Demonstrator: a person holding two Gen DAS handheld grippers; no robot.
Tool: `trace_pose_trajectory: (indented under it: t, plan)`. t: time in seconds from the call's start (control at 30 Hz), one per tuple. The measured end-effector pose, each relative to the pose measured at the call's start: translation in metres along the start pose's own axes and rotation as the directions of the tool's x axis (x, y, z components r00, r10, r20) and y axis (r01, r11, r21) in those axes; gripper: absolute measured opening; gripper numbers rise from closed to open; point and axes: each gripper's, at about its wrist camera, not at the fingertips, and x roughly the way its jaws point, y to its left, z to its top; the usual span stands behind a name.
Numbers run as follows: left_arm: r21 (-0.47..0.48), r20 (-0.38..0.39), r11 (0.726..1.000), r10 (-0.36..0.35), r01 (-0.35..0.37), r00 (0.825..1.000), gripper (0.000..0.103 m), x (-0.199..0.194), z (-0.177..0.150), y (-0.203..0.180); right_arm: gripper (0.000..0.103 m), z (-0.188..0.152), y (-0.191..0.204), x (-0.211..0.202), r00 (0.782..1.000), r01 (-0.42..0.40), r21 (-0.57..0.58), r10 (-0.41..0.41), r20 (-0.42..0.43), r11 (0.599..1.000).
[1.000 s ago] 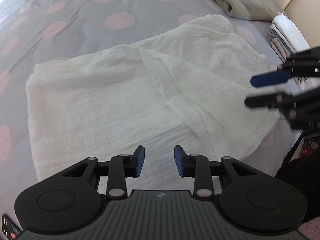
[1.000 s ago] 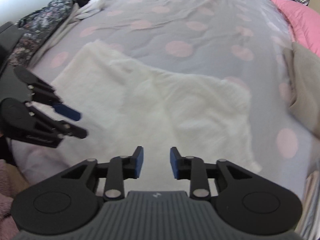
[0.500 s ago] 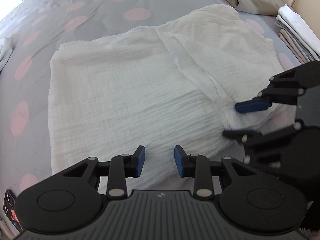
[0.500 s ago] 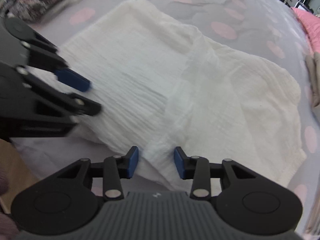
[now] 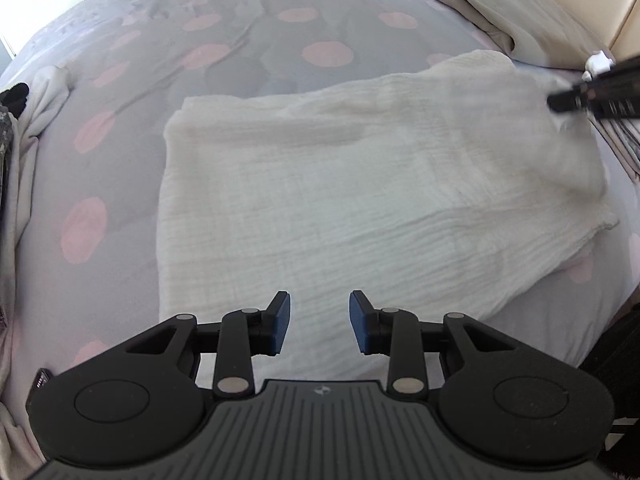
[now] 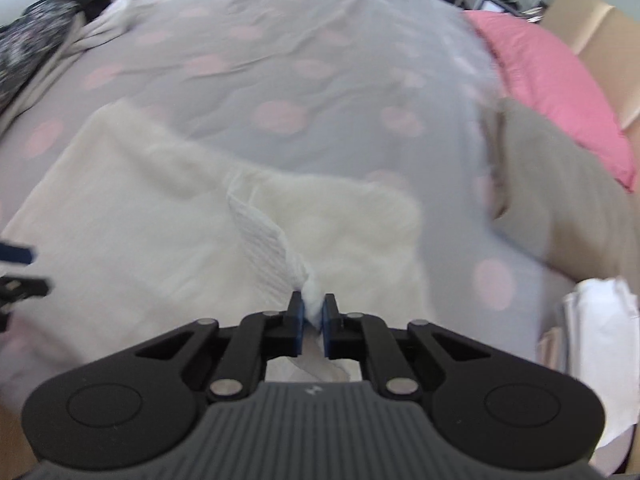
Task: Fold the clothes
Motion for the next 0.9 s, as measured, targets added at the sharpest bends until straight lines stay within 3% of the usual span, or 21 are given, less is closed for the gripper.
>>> trace_pose_trajectory:
  t: [0.1,0.4,0.47,0.53,0.7,0.8,0.9]
  plan:
    - [0.016,-0.008,1.0,0.023,-0.023,1.0,0.03,0.007,0.002,0.0,0.009,0.018,-0.027,0.02,0.998,0.062,0.024,-0.062,0.012,0.998]
    - [0.004,-0.029,1.0,0.023,-0.023,0.999,0.03,0.024,-0.002,0.005,0.011,0.035,-0.064,0.095,0.995,0.083,0.118,-0.077,-0.059,0.989]
    - [-0.007,-0.023,1.0,0.03,-0.031,0.999,0.03,0.025,-0.002,0.007,0.02,0.032,-0.066,0.094,0.996,0.083,0.14,-0.076,-0.056,0.987]
    - [-0.025,-0.01,0.999,0.027,-0.027,1.0,0.03,0.023,-0.003,0.01,0.052,0.027,-0.07,0.082,0.997,0.08,0.179,-0.075,-0.034,0.981]
    - [-0.063,0.017,0.998,0.015,-0.014,1.0,0.03,0.019,-0.001,0.015,0.066,-0.01,-0.089,0.058,1.0,0.005,0.378,-0.001,-0.011,0.926]
    - [-0.077,0.032,0.997,0.01,-0.008,0.999,0.03,0.018,-0.002,0.017,0.067,-0.036,-0.1,0.046,0.999,-0.046,0.497,0.05,0.005,0.866]
    - [-0.08,0.042,0.997,0.017,-0.014,0.999,0.03,0.018,-0.003,0.018,0.067,-0.057,-0.109,0.056,0.997,-0.021,0.56,0.058,-0.049,0.828]
